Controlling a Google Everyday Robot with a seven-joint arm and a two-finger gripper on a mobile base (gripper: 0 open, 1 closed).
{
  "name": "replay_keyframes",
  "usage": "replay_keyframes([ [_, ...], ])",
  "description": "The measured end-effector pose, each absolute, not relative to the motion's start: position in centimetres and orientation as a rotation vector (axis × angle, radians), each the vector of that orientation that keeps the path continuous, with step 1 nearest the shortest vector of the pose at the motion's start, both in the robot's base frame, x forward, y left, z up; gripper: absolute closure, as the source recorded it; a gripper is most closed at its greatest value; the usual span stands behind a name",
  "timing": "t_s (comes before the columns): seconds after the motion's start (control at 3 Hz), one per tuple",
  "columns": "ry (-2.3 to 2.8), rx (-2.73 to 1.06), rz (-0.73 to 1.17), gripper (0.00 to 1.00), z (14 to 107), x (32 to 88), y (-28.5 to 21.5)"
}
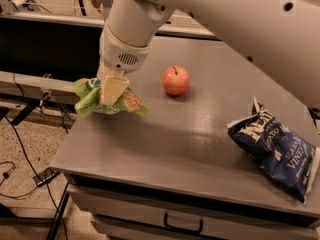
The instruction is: Pick green rice chip bag
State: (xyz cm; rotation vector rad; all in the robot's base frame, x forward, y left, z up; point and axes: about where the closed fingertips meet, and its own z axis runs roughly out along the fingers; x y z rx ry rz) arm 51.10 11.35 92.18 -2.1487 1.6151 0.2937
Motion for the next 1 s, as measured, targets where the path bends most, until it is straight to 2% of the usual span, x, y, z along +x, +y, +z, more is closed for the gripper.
replay_keyframes([
  [0.67, 1.534, -2.144, 0.076, 1.0, 99.7, 50.2, 11.7],
  [1.0, 1.529, -2.143, 0.068, 1.0, 100.0, 50.1, 11.8],
])
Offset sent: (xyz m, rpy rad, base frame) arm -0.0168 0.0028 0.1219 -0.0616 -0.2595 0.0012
